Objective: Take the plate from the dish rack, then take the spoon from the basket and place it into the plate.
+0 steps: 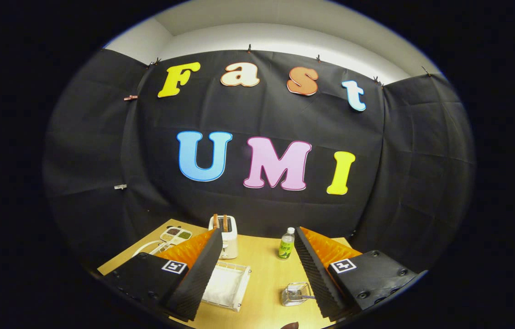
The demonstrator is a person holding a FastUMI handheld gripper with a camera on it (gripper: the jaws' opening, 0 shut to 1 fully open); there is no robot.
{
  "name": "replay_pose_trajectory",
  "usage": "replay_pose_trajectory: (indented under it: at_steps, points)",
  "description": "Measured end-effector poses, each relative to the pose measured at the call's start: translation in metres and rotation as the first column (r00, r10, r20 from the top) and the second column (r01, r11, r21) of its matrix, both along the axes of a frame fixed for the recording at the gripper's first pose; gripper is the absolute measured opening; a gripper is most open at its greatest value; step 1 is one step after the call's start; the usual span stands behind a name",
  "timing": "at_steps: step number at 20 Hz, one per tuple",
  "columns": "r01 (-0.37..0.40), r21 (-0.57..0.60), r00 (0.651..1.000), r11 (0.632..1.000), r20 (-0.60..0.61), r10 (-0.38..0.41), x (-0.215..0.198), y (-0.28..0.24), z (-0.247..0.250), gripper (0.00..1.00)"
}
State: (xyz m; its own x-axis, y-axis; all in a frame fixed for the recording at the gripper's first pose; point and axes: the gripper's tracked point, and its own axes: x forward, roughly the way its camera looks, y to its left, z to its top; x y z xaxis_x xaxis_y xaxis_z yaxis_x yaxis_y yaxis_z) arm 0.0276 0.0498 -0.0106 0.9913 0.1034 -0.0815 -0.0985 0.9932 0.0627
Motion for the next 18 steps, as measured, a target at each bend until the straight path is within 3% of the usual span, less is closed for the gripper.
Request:
replay_pose_trajectory:
  at_steps: [4,8,11,15,18]
  points:
    - [-0.079,0.06,0.982,0.995,-0.164,0.088,0.026,0.051,-0.03,0.98]
    - [-0.121,0.091,0.928,0.988,-0.344,0.146,0.06,0.101,-0.082,0.98]
    - [-0.119,0.137,0.862,0.983,-0.477,0.171,0.083,0.137,-0.133,0.98]
    - [-0.06,0.133,0.762,0.989,-0.634,0.132,0.107,0.158,-0.208,0.96]
    - [-0.022,0.144,0.692,0.989,-0.712,0.12,0.112,0.176,-0.251,0.84]
